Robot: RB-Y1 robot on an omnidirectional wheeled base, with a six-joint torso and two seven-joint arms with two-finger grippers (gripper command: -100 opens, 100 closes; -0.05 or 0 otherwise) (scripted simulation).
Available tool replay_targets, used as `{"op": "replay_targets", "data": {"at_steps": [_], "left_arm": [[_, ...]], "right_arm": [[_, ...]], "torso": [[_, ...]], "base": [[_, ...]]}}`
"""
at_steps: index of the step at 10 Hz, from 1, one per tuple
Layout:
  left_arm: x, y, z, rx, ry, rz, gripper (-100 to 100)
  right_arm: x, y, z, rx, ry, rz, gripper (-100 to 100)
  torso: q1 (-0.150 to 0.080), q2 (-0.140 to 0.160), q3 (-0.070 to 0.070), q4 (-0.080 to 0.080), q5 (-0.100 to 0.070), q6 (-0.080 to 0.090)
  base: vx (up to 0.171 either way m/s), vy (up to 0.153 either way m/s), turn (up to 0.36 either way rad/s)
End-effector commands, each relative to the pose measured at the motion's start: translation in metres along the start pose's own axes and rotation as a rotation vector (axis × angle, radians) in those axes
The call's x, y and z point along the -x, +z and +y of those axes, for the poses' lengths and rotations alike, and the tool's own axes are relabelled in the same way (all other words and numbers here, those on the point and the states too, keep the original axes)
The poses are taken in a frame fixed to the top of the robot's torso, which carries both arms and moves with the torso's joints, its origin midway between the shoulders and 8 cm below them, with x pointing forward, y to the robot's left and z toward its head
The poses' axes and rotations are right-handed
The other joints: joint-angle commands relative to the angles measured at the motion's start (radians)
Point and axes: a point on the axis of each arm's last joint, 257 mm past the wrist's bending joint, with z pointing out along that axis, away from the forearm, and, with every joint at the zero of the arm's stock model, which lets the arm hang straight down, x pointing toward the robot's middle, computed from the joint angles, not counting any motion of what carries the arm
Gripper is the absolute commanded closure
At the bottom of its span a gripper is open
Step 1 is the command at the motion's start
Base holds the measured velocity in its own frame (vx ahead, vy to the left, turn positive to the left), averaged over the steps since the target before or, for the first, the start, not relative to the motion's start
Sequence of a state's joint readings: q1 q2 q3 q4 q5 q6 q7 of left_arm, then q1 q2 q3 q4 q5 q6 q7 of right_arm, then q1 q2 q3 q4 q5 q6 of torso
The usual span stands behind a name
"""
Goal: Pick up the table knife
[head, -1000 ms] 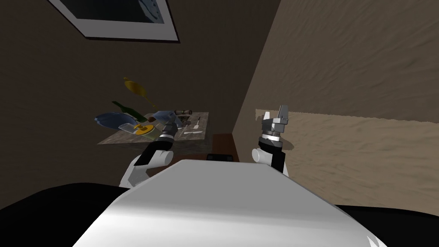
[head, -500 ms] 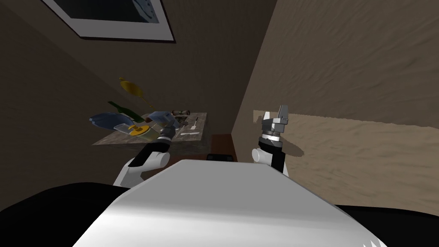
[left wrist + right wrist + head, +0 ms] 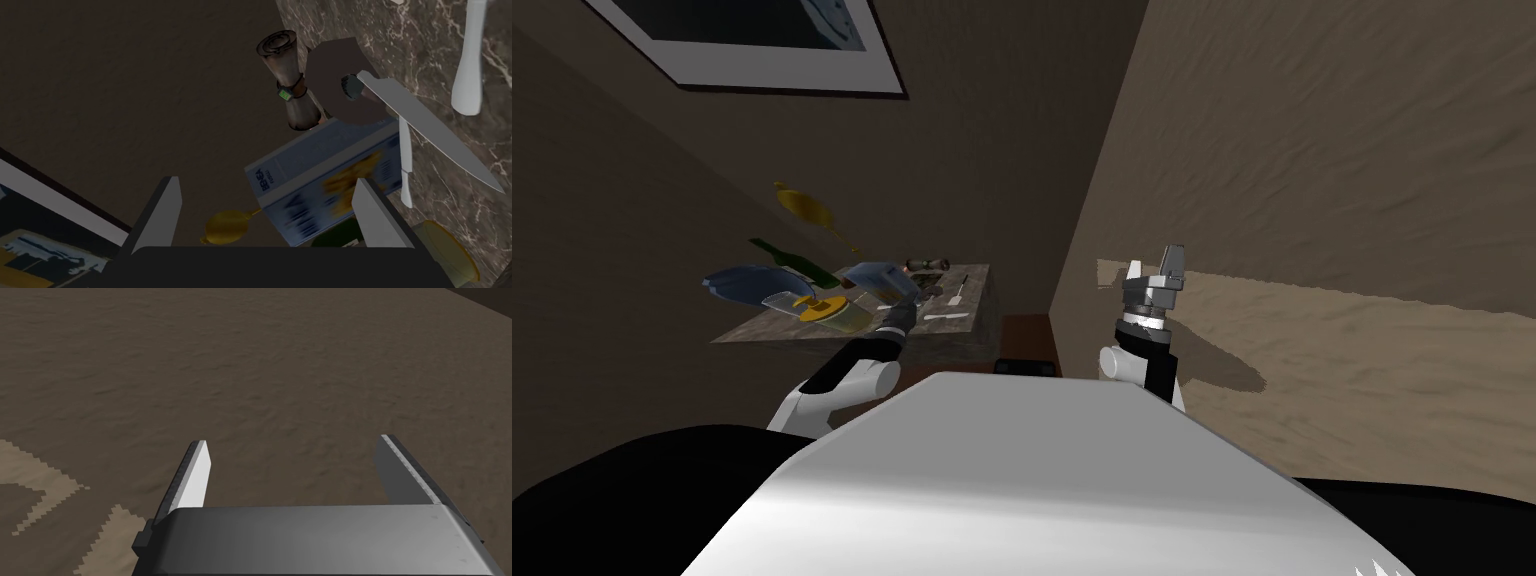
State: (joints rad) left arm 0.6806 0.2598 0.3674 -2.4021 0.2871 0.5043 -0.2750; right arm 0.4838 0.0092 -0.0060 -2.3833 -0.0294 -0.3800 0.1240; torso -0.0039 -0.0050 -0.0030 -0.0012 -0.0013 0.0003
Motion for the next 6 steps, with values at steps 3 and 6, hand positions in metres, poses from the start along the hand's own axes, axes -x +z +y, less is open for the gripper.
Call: {"op": "replay_targets", "data": {"at_steps": [3, 6], "left_arm": [[0.004, -0.007, 0.033, 0.112, 0.011, 0.012, -100], [0.008, -0.016, 0.062, 0.207, 0.017, 0.023, -100]], "right_arm": [[0.0, 0.0, 0.0, 0.0, 0.0, 0.0, 0], [0.0, 0.0, 0.0, 0.0, 0.0, 0.0, 0]], "torso": [[0.002, 0.0, 0.0, 0.0, 0.001, 0.0], [0.001, -0.001, 0.0, 0.0, 0.001, 0.0]], "base": [[0.061, -0.049, 0.0], [0.07, -0.049, 0.0]]}}
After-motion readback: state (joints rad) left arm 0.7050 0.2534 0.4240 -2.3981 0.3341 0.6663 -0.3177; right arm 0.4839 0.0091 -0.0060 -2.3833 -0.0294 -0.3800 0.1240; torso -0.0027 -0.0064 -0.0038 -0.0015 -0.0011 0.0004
